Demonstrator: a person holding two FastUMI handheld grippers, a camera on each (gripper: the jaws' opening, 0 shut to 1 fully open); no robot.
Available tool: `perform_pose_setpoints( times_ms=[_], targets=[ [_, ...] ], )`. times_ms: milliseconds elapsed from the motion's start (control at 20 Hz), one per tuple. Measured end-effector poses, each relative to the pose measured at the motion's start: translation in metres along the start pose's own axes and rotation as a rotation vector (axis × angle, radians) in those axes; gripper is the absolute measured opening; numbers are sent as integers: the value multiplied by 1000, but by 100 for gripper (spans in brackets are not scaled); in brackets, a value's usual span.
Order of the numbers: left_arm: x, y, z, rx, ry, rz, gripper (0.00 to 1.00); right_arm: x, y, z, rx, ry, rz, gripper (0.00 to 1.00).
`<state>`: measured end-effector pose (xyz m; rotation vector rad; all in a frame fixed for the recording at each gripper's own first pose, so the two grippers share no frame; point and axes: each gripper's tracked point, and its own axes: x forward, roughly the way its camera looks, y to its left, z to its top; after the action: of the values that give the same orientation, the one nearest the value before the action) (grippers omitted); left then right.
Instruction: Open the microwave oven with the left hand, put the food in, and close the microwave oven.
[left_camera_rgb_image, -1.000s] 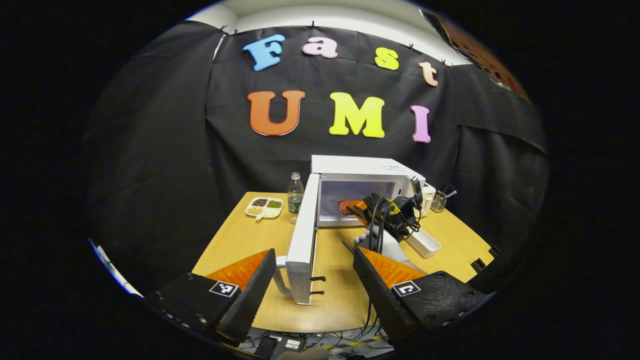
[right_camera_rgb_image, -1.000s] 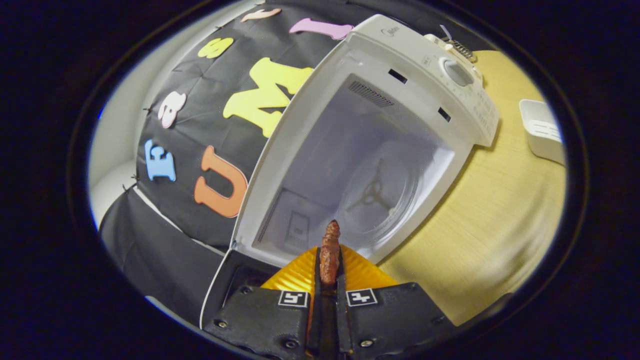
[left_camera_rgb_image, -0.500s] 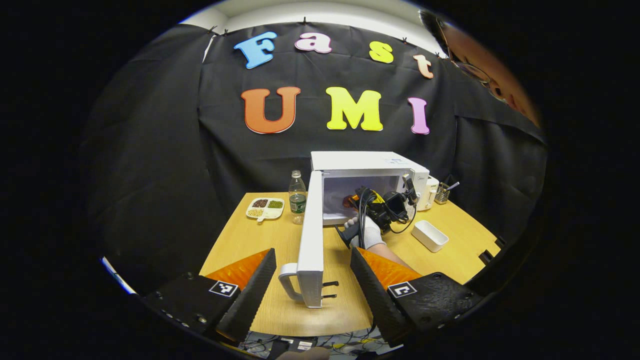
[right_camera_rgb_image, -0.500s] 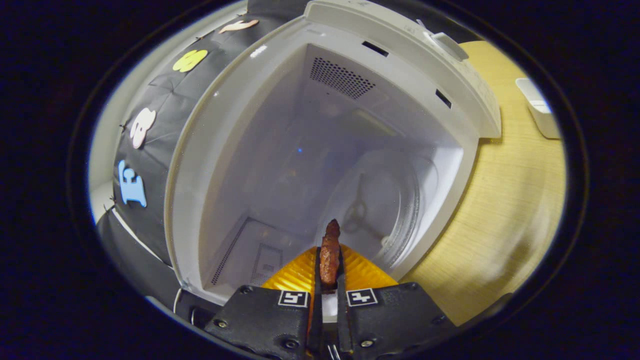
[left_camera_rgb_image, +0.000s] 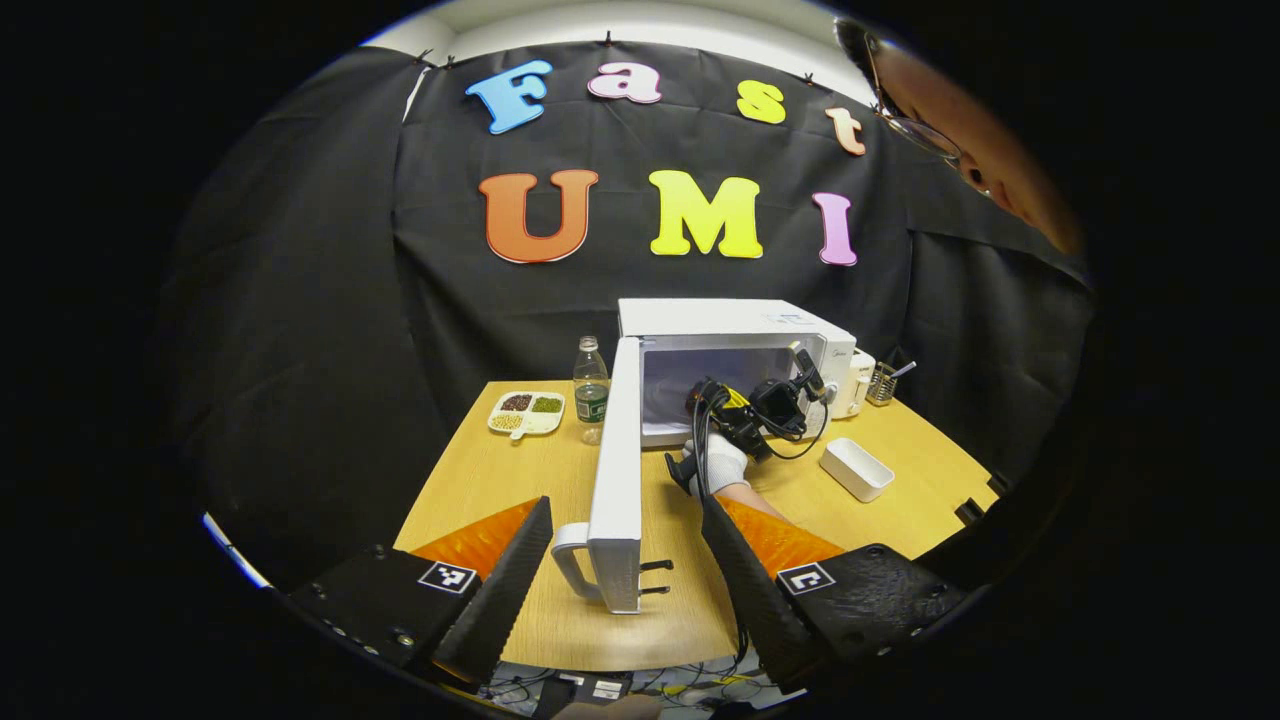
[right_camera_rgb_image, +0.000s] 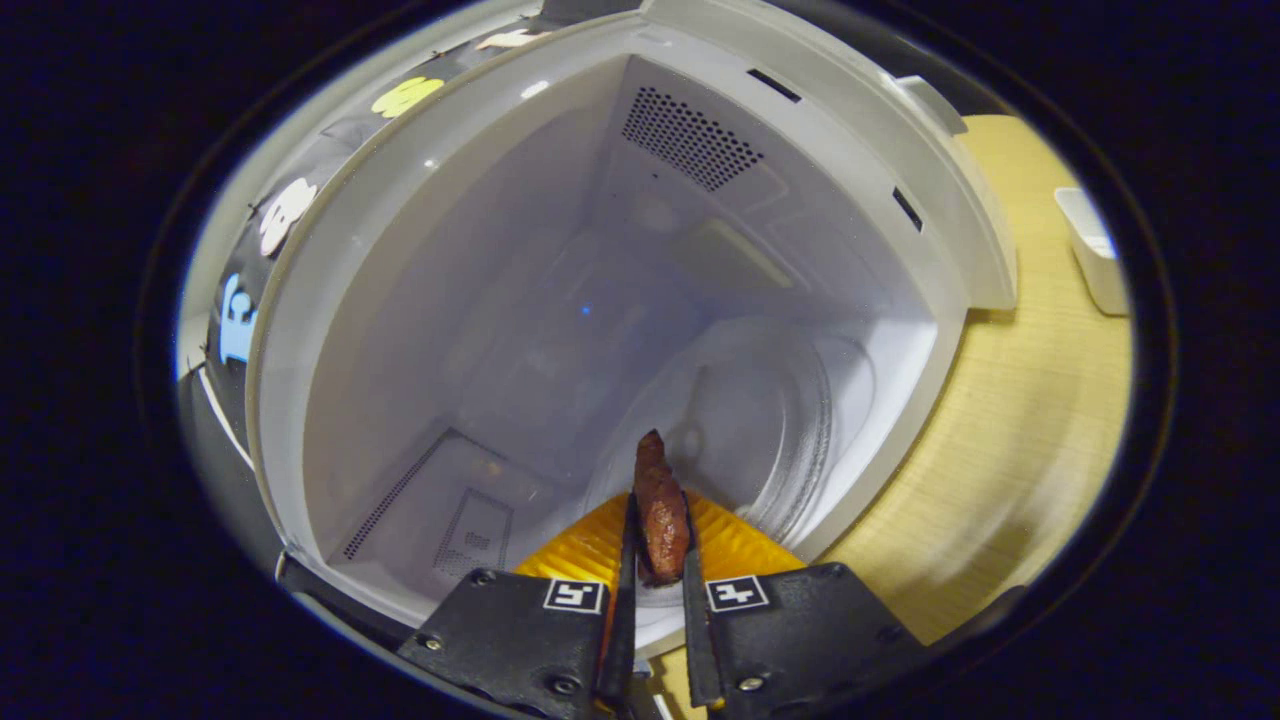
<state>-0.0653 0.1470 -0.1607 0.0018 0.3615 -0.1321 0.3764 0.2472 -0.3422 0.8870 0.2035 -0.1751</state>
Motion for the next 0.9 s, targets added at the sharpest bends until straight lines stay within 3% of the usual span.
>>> perform_pose_setpoints(
  times_ms=[50,100,150,200,250,300,350,450,500,550,600,650,700,900],
  targets=[
    [0,0,-1,-7,-2,0,93,-1,-3,2,-52,-13,-12,25],
    [0,-1,-2,-16,4,-4,93,-3,-5,6,-99,-30,-26,14],
    [0,-3,-3,-20,7,-8,93,-3,-6,10,-152,-40,-32,18],
    [-1,-3,-2,-18,4,-10,93,-4,-5,10,-187,-43,-30,40],
    [-1,-4,-2,-15,2,-10,93,-6,-3,11,-213,-49,-24,41],
    [0,-2,-3,-16,-1,-8,93,-8,-3,15,-256,-62,-23,50],
    [0,-2,-3,-20,1,-10,93,-12,-1,18,-286,-76,-17,80],
    [0,-3,-4,-21,-1,-8,93,-18,3,27,-338,-112,-7,92],
    [-1,-2,-3,-19,-4,-5,93,-20,6,30,-377,-122,-1,83],
    [-1,-2,-1,-18,-7,-6,93,-24,9,32,-409,-128,10,87],
    [0,-2,-1,-16,-11,-6,93,-27,10,31,-428,-122,17,99],
    [-1,-2,-1,-10,-12,-4,93,-29,8,29,-426,-113,19,90],
    [0,0,0,-1,-19,2,93,-34,6,33,-441,-114,16,100],
    [-1,5,11,6,-52,18,93,-66,9,48,-446,-90,55,100]
  ],
)
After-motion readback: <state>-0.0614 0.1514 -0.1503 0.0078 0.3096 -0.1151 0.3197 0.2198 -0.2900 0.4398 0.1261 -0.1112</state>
